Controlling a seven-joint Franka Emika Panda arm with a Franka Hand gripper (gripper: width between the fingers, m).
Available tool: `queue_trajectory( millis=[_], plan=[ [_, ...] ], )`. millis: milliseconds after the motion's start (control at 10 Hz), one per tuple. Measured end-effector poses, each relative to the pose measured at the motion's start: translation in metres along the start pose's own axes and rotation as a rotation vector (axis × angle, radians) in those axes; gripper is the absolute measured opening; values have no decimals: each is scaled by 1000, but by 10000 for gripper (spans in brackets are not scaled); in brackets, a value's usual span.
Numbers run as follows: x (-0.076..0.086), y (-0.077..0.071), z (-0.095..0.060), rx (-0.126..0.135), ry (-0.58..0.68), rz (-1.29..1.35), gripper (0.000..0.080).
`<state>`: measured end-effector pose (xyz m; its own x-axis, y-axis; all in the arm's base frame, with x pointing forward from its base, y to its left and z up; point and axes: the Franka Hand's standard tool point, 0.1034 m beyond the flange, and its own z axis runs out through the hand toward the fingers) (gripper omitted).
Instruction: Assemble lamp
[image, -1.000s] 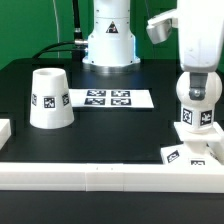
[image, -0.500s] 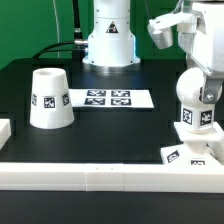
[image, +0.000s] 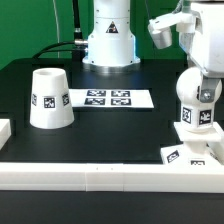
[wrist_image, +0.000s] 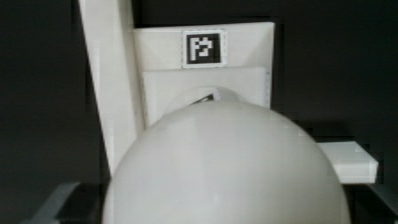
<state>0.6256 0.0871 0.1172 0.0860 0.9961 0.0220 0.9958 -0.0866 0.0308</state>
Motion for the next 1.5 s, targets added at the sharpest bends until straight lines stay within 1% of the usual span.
queue_trajectory(
  millis=[700, 900, 1000, 1100, 1500],
  plan=[
    [0, 0, 1, 2, 1, 430, 577],
    [1, 1, 2, 19, 3, 699, 577],
    [2, 3, 2, 36, 7, 828, 577],
    [3, 8, 2, 46, 21, 932, 577],
    [3, 9, 2, 52, 22, 1198, 577]
  ],
)
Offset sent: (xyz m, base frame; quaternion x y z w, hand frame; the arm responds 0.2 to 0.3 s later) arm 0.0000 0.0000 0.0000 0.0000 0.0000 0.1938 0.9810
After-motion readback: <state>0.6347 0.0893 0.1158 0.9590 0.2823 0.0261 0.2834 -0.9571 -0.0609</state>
